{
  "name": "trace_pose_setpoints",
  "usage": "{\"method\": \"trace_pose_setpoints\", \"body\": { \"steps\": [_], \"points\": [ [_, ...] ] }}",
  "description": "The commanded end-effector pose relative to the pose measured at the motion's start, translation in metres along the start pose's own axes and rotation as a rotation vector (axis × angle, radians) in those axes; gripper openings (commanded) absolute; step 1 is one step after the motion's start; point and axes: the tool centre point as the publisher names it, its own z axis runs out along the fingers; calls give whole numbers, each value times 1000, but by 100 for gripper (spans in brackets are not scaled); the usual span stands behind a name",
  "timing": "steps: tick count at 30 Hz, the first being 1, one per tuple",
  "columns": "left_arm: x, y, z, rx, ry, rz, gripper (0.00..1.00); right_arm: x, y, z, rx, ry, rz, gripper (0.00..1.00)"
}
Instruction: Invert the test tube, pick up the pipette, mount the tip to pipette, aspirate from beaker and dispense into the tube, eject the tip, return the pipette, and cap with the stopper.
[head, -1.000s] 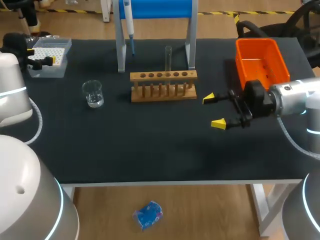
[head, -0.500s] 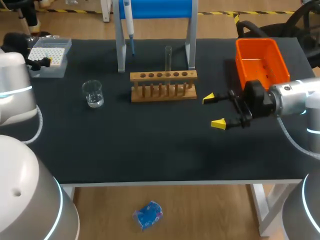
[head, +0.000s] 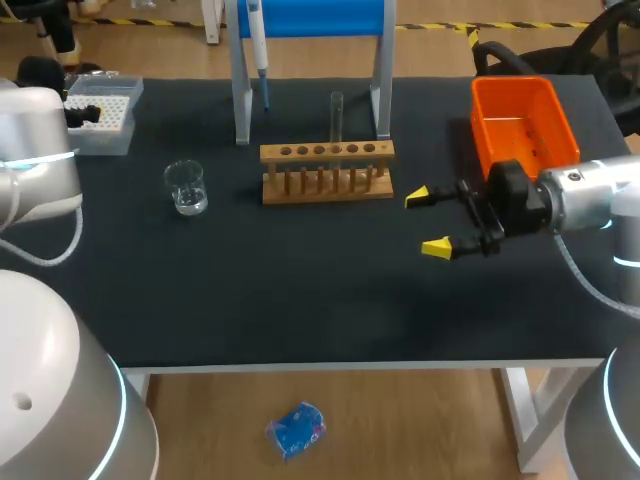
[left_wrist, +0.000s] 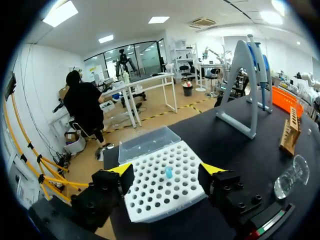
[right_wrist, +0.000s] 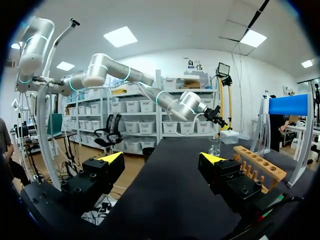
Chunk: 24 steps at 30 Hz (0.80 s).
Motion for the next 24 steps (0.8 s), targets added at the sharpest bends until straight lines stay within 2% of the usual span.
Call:
{"method": "trace_pose_setpoints", "body": {
  "steps": [1,3,6,8,22,24],
  "points": [
    [-8,-3,17,-32,17,-7,69,1,0,0,2,-1,0,100],
    [-9,-4,19,-36,16,-14,56,1,0,0,2,-1,0,100],
    [-8,-3,21,-42,21,-23,57,1,0,0,2,-1,0,100],
    [-8,-2,23,-46,26,-30,49,1,0,0,2,-1,0,100],
    [-10,-4,31,-53,22,-72,43,1,0,0,2,-1,0,100],
    [-10,-4,32,-52,24,-77,40,1,0,0,2,-1,0,100]
  ]
}}
